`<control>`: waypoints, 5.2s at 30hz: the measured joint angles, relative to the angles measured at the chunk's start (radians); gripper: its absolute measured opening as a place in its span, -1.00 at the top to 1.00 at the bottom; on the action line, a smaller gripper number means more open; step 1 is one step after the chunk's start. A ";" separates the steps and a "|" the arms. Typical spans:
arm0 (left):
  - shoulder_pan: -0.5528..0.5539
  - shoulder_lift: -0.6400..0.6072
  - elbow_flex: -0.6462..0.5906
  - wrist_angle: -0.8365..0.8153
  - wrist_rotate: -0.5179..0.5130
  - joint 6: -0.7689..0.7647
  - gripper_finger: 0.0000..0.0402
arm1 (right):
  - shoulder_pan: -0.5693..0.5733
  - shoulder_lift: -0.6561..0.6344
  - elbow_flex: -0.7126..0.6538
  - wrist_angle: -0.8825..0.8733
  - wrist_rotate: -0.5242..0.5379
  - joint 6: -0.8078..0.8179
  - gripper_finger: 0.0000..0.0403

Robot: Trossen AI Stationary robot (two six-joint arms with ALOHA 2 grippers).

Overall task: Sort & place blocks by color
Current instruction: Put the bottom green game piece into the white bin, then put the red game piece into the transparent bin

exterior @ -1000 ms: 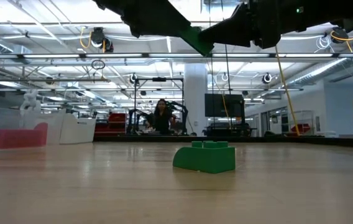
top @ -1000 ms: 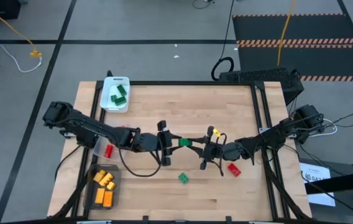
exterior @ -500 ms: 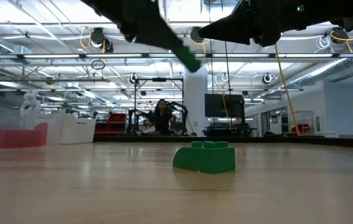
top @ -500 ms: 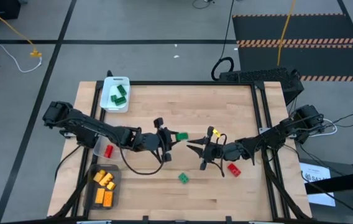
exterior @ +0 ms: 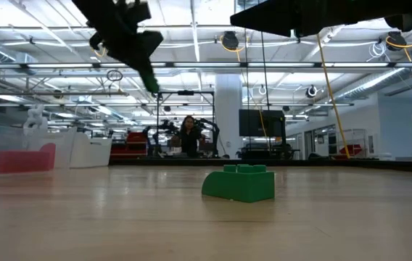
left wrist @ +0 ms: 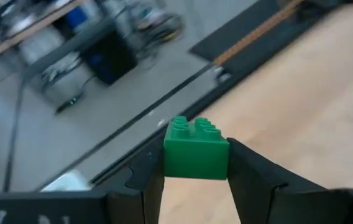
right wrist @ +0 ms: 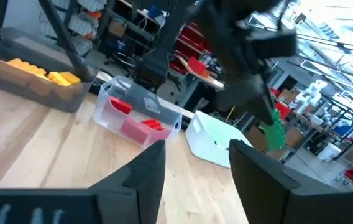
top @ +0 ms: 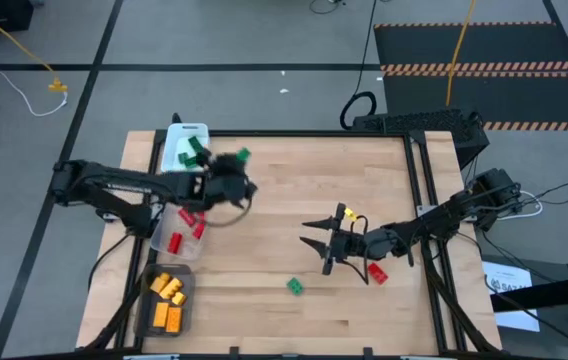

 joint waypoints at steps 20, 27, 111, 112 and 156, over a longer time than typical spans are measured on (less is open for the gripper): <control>0.526 -0.062 -0.001 -0.449 0.151 -0.228 0.24 | 0.068 -0.037 0.000 0.021 0.064 -0.083 0.16; 0.590 -0.062 -0.001 -0.449 0.178 -0.204 0.00 | 0.074 -0.042 0.000 0.019 0.084 -0.086 0.16; -0.277 -0.041 -0.001 0.411 0.795 0.468 -0.35 | 0.180 -0.106 0.077 -1.602 -0.655 1.628 -0.56; -0.277 -0.041 -0.001 0.411 0.795 0.468 -0.35 | 0.177 -0.106 0.065 -1.595 -0.655 1.628 -0.56; -0.242 0.096 -0.002 0.524 0.732 0.424 -0.35 | -0.096 -0.165 0.024 -0.406 -0.110 0.228 0.40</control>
